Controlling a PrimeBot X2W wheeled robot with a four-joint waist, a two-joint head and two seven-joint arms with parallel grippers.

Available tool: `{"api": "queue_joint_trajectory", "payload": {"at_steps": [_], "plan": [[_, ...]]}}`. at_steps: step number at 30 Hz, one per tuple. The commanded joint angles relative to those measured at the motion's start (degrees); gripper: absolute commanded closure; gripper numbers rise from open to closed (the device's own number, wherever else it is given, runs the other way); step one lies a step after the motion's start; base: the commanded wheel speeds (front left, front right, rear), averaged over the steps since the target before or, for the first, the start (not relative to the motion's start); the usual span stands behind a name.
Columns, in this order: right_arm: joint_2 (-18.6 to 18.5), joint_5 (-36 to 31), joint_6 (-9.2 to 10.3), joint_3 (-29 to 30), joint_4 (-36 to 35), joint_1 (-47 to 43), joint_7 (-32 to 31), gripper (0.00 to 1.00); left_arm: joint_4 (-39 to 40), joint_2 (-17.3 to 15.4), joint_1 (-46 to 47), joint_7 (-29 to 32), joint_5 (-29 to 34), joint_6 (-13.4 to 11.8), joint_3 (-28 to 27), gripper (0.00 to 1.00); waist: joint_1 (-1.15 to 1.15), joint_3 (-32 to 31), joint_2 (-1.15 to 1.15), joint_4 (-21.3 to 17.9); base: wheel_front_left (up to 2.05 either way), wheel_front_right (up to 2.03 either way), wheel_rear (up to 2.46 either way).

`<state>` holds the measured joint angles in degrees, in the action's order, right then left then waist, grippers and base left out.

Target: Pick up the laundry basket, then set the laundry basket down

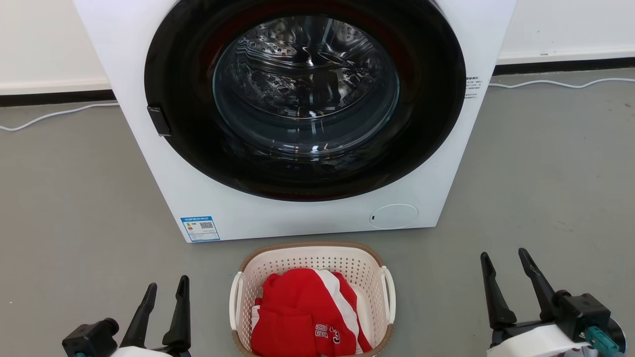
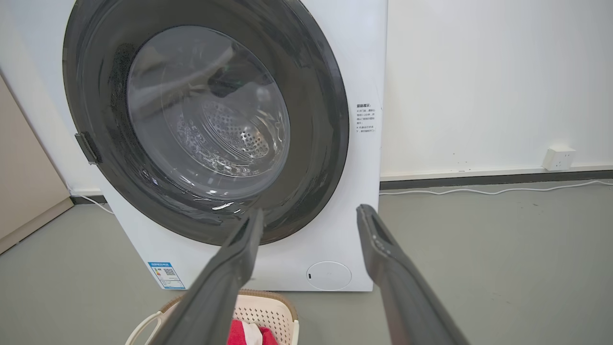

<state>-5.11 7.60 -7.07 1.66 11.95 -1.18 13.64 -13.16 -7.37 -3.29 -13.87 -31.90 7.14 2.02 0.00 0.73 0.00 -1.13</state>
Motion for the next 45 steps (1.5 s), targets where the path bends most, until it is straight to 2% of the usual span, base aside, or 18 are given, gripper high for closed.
{"api": "queue_joint_trajectory", "payload": {"at_steps": [1, 27, 38, 45], "plan": [[-1.04, -1.86, -0.41, -1.3, -1.57, 1.19, 1.09, 0.0, 1.64, -0.88, 0.79, -0.86, 1.45, 0.35, -1.52, 0.0, 0.0, 0.09, 0.0, -0.05, 0.0, 0.0, 0.0], [-0.69, -2.4, -0.42, -0.55, -0.69, 2.09, 1.36, 0.0, 1.0, -1.53, 1.61, -1.13, 1.98, 0.35, -1.18, 0.0, 0.0, 0.87, 0.0, 0.04, 0.0, 0.0, 0.0], [0.94, -2.83, -0.42, 0.29, 0.1, 6.19, 1.36, 0.0, -0.99, -2.58, 5.91, -1.13, 1.75, 0.35, -0.31, 0.0, 0.0, 6.93, 0.0, 0.41, 0.0, 0.0, 0.0], [1.85, -3.9, -0.42, 1.4, 1.99, 10.98, 1.36, 0.0, -4.7, -3.63, 12.6, -1.13, 1.54, 0.35, 3.14, 0.0, 0.0, 13.81, 0.0, 1.52, 0.0, 0.0, 0.0]]}}
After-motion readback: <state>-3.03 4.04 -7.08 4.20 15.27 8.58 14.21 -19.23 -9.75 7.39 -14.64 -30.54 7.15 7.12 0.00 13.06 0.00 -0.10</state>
